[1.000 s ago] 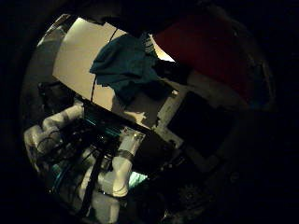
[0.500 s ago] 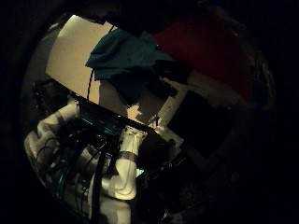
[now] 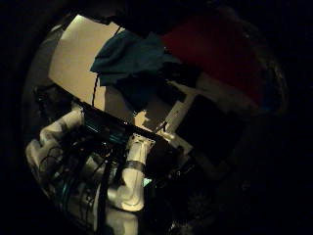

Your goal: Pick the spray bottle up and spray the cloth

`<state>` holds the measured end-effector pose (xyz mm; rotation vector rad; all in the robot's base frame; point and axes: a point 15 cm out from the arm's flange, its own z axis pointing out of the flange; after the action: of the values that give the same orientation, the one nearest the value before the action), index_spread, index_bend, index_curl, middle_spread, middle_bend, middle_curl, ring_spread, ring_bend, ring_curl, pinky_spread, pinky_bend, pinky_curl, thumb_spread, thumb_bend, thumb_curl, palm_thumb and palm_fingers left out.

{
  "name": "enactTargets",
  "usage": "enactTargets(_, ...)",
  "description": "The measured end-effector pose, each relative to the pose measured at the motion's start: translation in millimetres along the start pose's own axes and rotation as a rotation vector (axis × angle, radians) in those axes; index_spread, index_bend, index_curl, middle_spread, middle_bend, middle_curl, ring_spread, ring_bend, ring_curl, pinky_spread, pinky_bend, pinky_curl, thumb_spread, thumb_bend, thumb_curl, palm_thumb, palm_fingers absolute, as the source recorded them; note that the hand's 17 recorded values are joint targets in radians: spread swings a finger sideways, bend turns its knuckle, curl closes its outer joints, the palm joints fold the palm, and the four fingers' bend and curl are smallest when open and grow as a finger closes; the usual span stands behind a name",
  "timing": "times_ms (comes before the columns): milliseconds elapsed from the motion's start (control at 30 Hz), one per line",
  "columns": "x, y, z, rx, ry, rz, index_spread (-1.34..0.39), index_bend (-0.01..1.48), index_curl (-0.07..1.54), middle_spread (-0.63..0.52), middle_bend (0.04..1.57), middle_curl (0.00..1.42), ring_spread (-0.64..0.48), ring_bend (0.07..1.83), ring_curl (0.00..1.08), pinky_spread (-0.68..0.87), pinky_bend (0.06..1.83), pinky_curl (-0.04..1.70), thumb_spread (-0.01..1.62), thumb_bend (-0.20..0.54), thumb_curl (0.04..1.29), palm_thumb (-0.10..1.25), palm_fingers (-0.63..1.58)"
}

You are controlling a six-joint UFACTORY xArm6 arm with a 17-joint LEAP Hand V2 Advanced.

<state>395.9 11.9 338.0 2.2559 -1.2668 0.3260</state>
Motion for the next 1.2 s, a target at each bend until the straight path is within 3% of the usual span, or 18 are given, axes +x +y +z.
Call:
enactTargets(333,11,4,-7,0.045,-0.041,0.039,-0.16,1.22,0.71,-0.09,1.39,0.63,-0.16,1.47,0.62,-0.21,1.07,1.11,1.15,-0.012,0.53,1.04,1.19)
enactTargets(1200,-61,-29,-199,0.532,-0.589,0.041,-0.16,1.22,0.71,-0.09,1.39,0.63,-0.16,1.47,0.62,-0.21,1.07,1.11,1.14,-0.010,0.53,1.06,1.19)
